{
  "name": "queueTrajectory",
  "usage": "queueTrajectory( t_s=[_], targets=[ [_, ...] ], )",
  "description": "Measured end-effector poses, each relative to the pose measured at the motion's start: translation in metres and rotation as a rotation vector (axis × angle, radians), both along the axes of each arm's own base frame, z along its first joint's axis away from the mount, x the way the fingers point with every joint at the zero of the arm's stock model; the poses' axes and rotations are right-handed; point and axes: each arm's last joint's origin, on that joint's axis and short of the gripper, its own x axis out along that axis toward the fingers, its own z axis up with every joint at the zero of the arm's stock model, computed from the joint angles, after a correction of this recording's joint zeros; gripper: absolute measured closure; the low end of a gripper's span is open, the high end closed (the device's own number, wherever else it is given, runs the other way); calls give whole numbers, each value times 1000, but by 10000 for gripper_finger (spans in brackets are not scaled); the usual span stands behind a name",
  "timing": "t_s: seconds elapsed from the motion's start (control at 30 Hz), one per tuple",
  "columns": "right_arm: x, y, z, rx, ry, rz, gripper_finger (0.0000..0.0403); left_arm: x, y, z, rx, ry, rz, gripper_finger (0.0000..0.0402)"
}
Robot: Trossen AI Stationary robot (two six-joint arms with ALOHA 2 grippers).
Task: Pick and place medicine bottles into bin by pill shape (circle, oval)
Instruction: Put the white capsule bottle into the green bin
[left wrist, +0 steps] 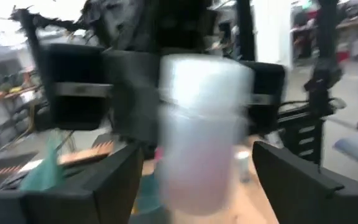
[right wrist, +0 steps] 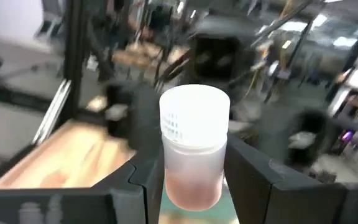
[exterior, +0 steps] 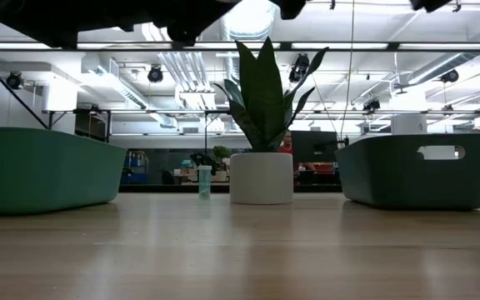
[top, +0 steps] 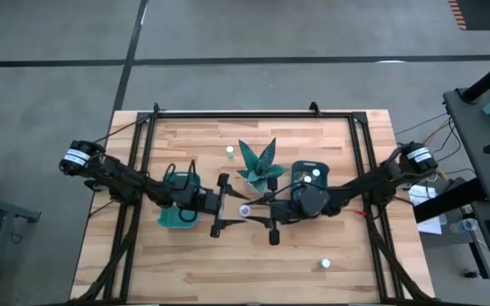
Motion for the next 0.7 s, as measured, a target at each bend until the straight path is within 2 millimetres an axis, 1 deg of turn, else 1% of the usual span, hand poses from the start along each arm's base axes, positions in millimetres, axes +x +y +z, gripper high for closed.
queueTrajectory(
  t_s=[0.2,0.4,0.53,0.7],
  targets=[
    [-13,-4,9,-2,193,-11,271,-8,3,5,17,90,13,111],
    [-22,-8,10,12,374,-56,271,-14,5,16,7,70,40,111],
    [-22,-10,8,9,385,-121,271,-11,4,19,3,56,38,111],
    [-21,-11,6,5,388,-144,271,0,1,13,1,40,44,111]
  ],
)
